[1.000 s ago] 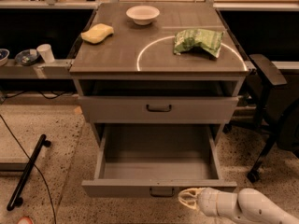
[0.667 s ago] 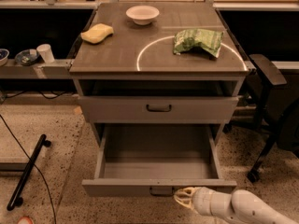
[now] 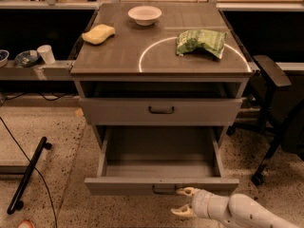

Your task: Close middle drawer

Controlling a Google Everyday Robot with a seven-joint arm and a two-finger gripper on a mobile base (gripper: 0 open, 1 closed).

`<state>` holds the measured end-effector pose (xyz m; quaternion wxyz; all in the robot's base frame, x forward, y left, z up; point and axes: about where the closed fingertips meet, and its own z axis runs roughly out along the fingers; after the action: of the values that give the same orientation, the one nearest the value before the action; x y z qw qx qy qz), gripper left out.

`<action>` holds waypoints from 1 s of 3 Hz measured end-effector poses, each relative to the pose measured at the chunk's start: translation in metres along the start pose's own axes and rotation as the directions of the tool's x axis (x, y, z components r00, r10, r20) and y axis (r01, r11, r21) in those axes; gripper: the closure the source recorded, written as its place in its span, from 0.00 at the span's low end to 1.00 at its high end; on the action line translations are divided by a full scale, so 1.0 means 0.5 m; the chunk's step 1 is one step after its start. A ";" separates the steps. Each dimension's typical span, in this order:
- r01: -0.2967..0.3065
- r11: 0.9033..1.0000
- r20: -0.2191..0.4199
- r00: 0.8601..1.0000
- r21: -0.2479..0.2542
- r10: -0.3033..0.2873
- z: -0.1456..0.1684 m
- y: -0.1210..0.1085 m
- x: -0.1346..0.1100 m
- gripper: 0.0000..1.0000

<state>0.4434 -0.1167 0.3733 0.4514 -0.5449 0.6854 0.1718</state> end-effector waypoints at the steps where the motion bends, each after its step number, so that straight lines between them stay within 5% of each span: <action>1: 0.000 1.000 0.000 1.000 0.000 0.000 0.000 0.000 0.000 0.00; 3: 0.013 1.000 0.001 1.000 -0.022 -0.012 0.030 0.002 -0.009 0.00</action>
Offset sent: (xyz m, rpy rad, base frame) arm 0.0000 0.0000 0.0000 0.0000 0.0000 0.0000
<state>0.4490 -0.1028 0.3685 0.4466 -0.5540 0.6800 0.1766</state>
